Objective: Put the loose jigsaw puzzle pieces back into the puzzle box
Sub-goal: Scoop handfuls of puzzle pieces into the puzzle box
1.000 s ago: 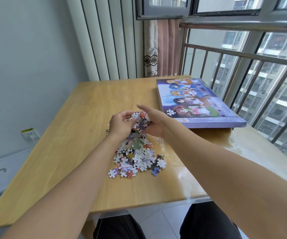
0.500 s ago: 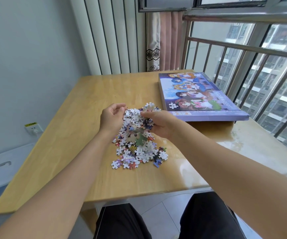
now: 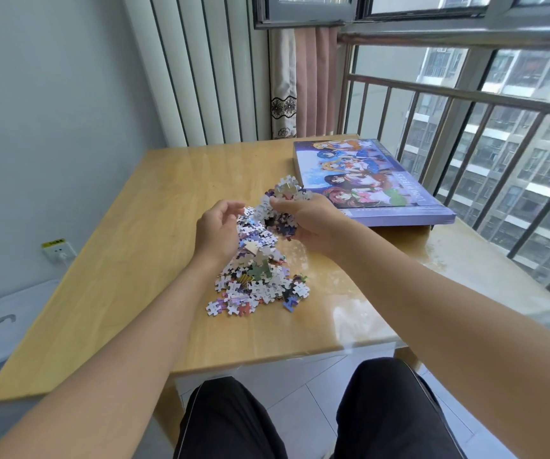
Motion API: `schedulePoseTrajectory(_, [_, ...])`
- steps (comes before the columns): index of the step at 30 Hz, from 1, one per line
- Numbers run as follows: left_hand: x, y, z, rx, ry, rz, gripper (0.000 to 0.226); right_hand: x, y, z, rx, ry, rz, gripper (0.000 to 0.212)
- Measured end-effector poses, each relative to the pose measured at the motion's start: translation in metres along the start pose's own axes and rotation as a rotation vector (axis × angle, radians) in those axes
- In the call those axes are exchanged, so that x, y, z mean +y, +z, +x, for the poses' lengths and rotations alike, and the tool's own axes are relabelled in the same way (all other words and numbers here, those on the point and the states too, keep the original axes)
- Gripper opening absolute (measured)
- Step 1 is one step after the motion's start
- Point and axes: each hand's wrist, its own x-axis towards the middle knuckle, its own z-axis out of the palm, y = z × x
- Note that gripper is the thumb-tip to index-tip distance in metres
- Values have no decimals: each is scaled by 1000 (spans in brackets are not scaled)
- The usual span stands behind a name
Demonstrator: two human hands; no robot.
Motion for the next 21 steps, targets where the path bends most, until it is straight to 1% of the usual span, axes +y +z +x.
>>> schedulePoseTrajectory(2, [2, 2, 0, -42, 22, 28, 44, 10, -12, -15, -48, 27, -16, 30])
schedulePoseTrajectory(4, [5, 8, -1, -95, 52, 78, 50, 24, -25, -27, -87, 43, -28, 22])
schedulePoseTrajectory(6, [9, 18, -1, -163, 103, 143, 51, 35, -39, -39, -103, 46, -26, 14])
schedulePoseTrajectory(9, [17, 33, 0, -274, 225, 275, 50, 42, -63, -50, -76, 74, -28, 9])
schedulePoseTrajectory(11, [26, 47, 3, -345, 312, 351, 54, 43, -82, -55, -31, 90, -49, 11])
schedulePoseTrajectory(13, [35, 61, 5, -397, 354, 406, 61, 43, -96, -56, 21, 111, -63, 16])
schedulePoseTrajectory(15, [43, 79, 6, -428, 381, 429, 60, 42, -109, -57, 55, 132, -54, 21])
schedulePoseTrajectory(17, [50, 93, 7, -426, 408, 445, 50, 39, -118, -55, 66, 161, -32, 22])
schedulePoseTrajectory(18, [53, 100, 9, -404, 415, 441, 38, 38, -123, -53, 68, 168, -13, 21])
schedulePoseTrajectory(20, [58, 109, 13, -299, 393, 419, 11, 37, -130, -48, 67, 180, 18, 20])
schedulePoseTrajectory(21, [63, 110, 16, -227, 371, 383, 13, 36, -132, -46, 70, 188, 27, 20])
